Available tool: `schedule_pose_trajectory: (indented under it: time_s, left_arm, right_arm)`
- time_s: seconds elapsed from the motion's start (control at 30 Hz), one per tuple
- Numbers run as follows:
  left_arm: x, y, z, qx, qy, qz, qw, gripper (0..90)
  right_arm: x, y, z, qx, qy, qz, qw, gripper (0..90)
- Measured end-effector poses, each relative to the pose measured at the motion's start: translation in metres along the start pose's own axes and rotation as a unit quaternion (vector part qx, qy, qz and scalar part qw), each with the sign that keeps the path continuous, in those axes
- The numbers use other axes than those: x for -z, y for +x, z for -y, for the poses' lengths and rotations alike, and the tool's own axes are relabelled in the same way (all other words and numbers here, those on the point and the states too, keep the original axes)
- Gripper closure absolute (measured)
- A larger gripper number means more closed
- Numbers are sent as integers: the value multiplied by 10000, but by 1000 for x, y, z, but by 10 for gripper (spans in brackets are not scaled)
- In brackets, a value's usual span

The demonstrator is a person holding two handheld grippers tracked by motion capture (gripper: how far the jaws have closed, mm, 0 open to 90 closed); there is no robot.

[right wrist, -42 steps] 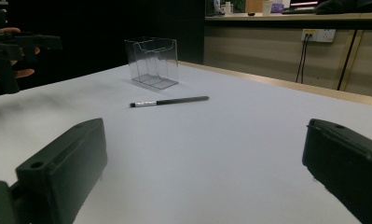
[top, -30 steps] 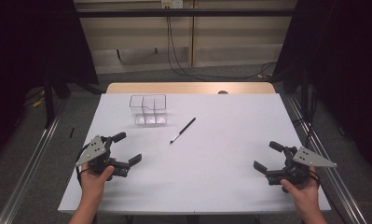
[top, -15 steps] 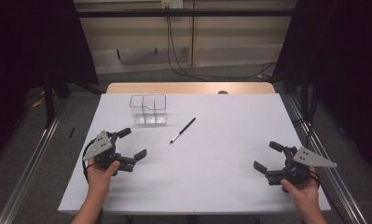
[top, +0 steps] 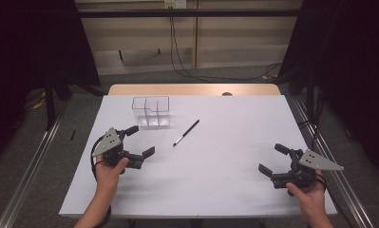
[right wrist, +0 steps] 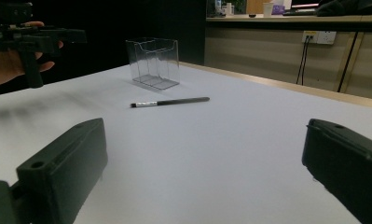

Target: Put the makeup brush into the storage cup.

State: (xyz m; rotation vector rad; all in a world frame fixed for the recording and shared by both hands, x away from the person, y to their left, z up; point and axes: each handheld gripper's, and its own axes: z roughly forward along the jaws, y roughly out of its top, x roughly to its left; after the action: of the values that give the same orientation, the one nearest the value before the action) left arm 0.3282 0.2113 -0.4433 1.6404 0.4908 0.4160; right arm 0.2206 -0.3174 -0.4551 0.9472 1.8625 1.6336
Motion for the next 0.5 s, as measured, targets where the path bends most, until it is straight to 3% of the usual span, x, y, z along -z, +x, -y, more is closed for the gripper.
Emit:
schedule_pose_trajectory:
  time_s: [0.5]
  left_arm:
    - [-27,2,-6,-60,-80,97,9999,0]
  right_arm:
    - [-1,2,0,64,37,-50,10000,0]
